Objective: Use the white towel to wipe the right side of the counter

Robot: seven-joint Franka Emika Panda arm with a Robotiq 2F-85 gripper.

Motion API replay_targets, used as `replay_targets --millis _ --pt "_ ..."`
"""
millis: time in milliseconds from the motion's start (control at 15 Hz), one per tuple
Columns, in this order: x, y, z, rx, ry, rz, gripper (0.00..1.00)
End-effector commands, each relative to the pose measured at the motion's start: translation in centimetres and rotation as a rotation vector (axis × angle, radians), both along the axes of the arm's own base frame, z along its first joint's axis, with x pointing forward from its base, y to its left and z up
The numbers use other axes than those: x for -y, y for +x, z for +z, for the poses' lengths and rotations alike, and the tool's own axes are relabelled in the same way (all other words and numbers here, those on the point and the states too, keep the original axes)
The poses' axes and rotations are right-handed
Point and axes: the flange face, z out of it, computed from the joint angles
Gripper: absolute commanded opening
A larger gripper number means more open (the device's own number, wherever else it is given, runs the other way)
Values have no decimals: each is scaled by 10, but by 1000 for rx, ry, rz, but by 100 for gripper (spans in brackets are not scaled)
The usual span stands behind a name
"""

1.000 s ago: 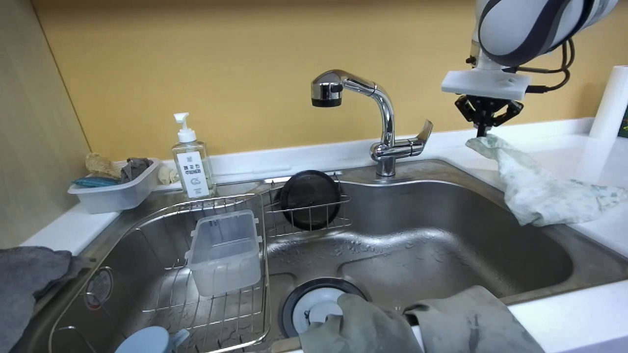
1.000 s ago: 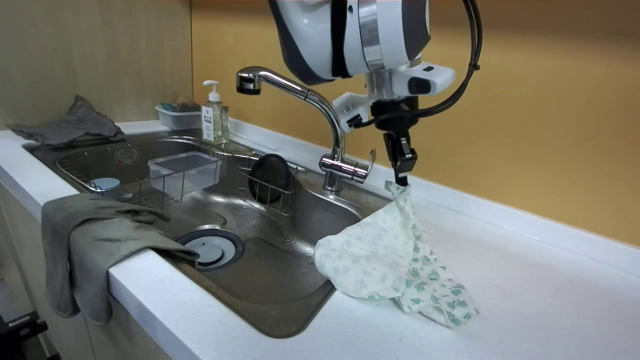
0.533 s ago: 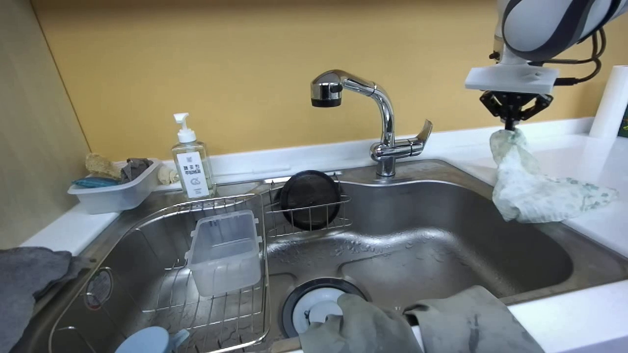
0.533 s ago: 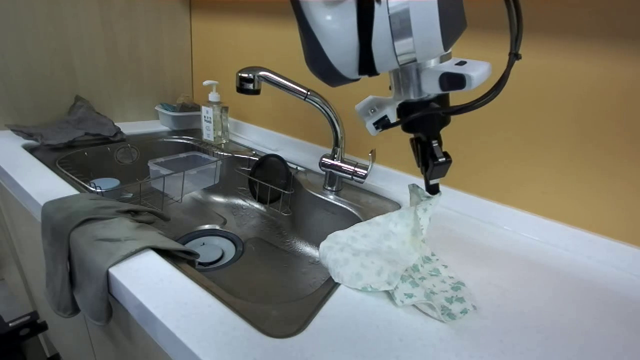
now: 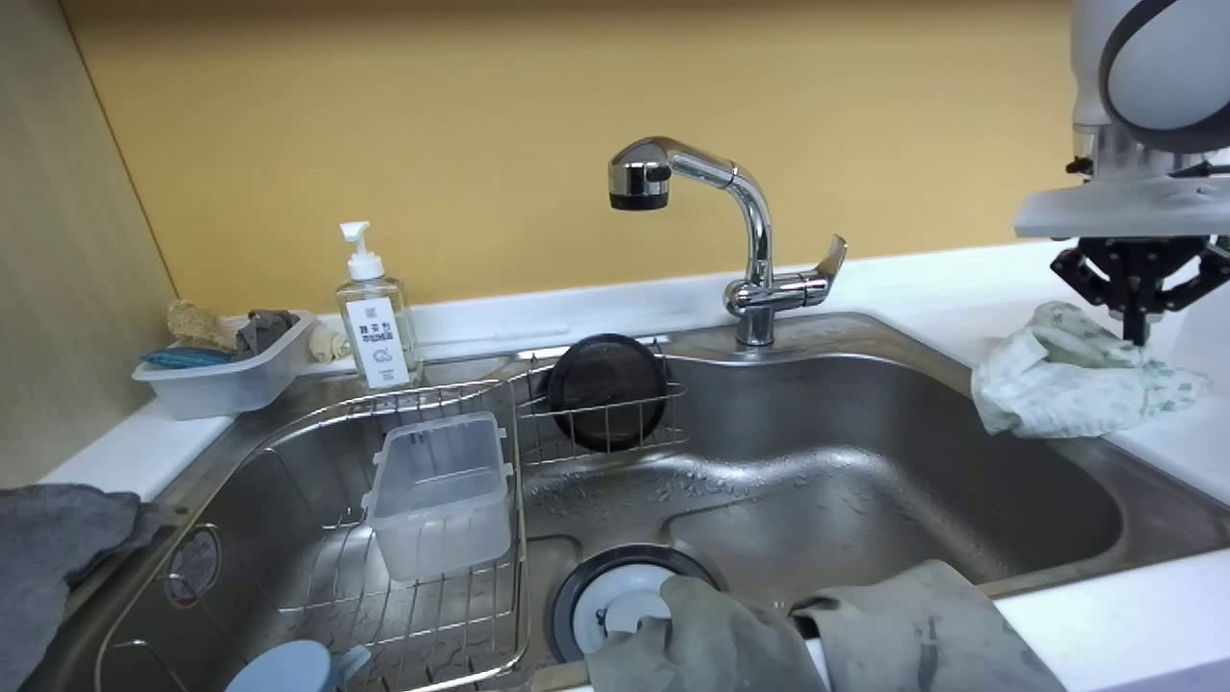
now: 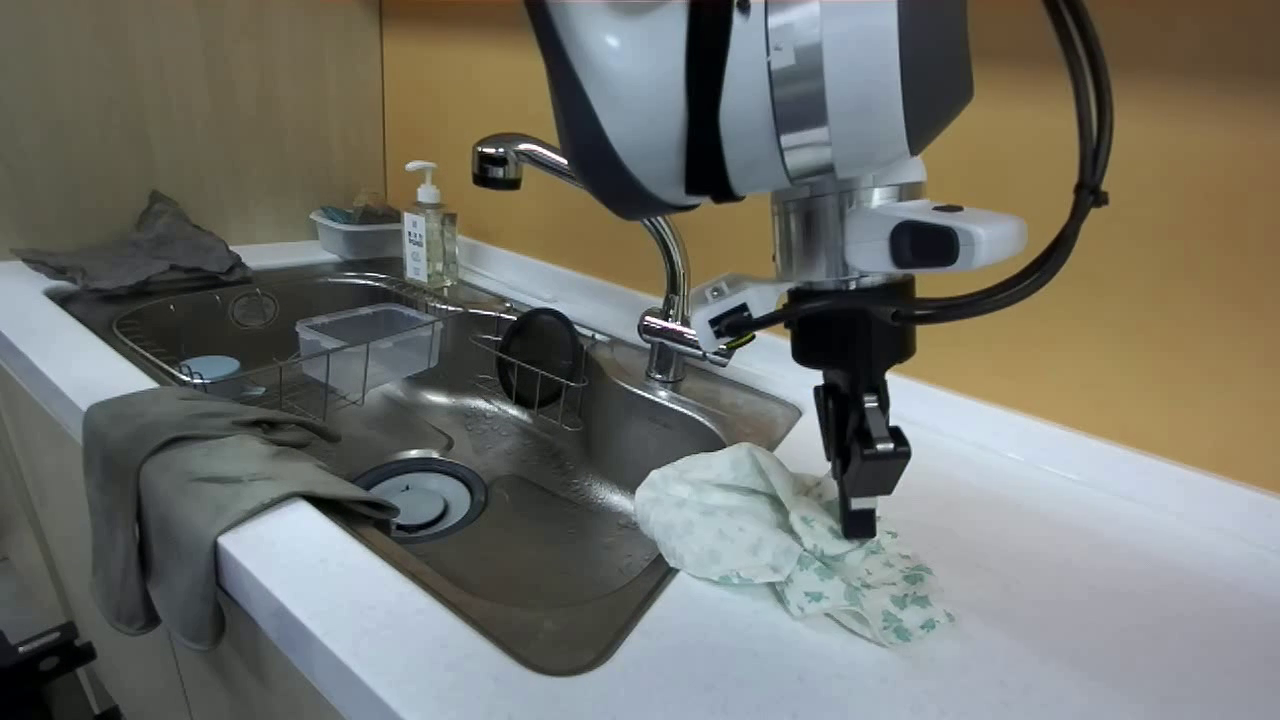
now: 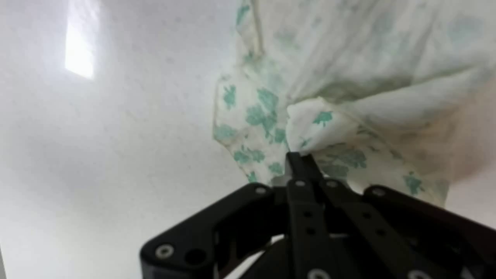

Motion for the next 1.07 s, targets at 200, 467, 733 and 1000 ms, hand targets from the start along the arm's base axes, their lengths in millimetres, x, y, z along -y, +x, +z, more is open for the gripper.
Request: replay_targets --millis 200,467,733,1000 --pt "-28 -39 -26 -65 118 -31 0" --pt "-33 -31 -21 -25 135 -49 0" --pt "-37 -22 -30 16 159 -55 0" --pt "-31 -13 -40 68 174 -87 0"
